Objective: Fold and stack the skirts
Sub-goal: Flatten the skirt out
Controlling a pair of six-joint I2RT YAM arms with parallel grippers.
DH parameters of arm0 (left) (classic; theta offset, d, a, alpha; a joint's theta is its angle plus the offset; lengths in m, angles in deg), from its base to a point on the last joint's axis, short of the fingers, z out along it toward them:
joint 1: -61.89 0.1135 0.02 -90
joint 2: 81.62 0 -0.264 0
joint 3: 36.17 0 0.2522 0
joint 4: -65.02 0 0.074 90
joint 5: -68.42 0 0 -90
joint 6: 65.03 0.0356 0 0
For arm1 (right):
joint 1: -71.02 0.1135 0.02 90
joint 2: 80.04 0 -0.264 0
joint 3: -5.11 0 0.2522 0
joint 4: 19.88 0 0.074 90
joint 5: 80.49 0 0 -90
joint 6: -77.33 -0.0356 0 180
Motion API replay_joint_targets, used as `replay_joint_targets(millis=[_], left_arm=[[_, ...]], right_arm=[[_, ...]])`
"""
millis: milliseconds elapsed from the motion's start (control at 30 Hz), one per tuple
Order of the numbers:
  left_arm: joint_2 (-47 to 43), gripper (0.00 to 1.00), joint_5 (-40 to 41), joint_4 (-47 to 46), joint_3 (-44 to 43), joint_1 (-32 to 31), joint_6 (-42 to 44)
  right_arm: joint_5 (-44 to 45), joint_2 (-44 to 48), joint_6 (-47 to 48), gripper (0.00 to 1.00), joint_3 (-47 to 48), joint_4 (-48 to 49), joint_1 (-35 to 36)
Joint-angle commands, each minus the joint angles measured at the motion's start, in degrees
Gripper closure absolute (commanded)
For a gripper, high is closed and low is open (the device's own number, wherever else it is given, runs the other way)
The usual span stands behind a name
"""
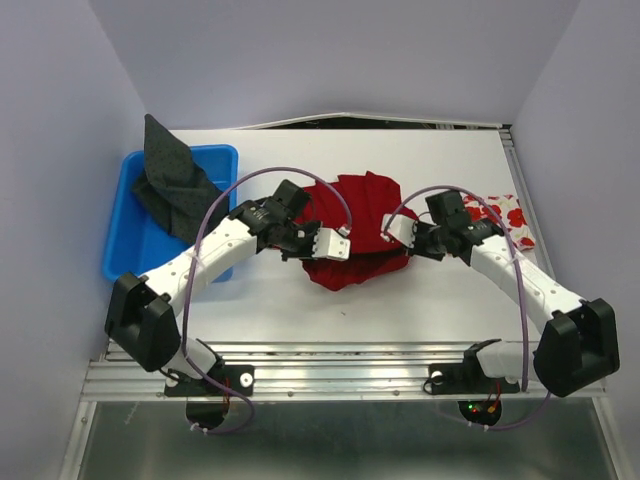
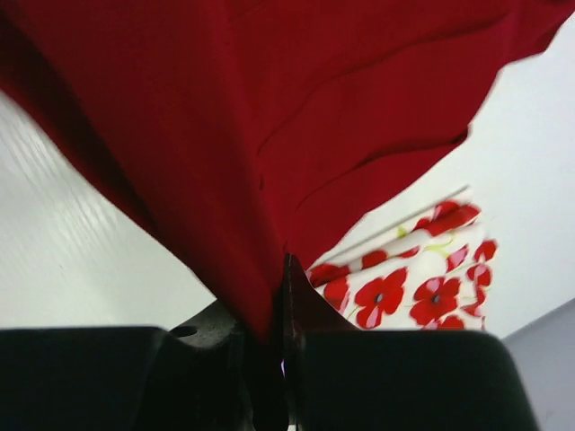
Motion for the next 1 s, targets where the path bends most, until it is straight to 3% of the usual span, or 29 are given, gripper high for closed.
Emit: replay_joint_targets(millis=[0, 33, 67, 100, 167, 333, 567, 767, 967], left_arm=[[0.53, 0.68, 2.04, 4.15, 1.25, 1.75, -3.25], [0.62, 0.61, 0.64, 4.15, 1.25, 1.57, -3.42], [-0.08, 0.41, -1.64, 3.98, 1.42, 1.48, -3.51], [-0.95, 0.36, -2.36, 3.19, 2.73, 1.48, -3.43], [-4.45, 0.12, -2.80, 1.35, 6.67, 1.48, -1.86], [-15.09, 0.05, -3.15, -5.94, 17.32, 1.48, 1.58], [-21.61, 0.07, -2.81, -21.85, 28.13, -3.61, 1.41], [-20.83, 0.18, 3.24, -30.90, 34.81, -16.70, 5.00], [-18.55, 0.17, 8.00, -38.21, 40.18, -24.44, 9.67]], right_arm=[[10.35, 2.52, 3.20, 0.99, -6.11, -1.92, -3.55], [10.35, 2.87, 3.55, 0.99, -7.18, -1.40, -3.55], [10.35, 3.49, 4.17, 0.99, -8.24, -1.13, -3.55], [10.35, 3.84, 4.26, 0.99, -9.90, -0.96, -2.94], [10.61, 4.72, 3.56, 0.99, -11.66, -0.78, -2.07], [10.87, 6.21, 0.49, 0.99, -13.60, -1.92, 0.31], [11.66, 7.53, -2.51, 0.99, -15.45, -2.54, 1.72], [11.84, 8.06, -3.04, 0.99, -15.98, -2.71, 2.25], [11.75, 8.68, -3.12, 0.99, -15.89, -3.24, 2.25]])
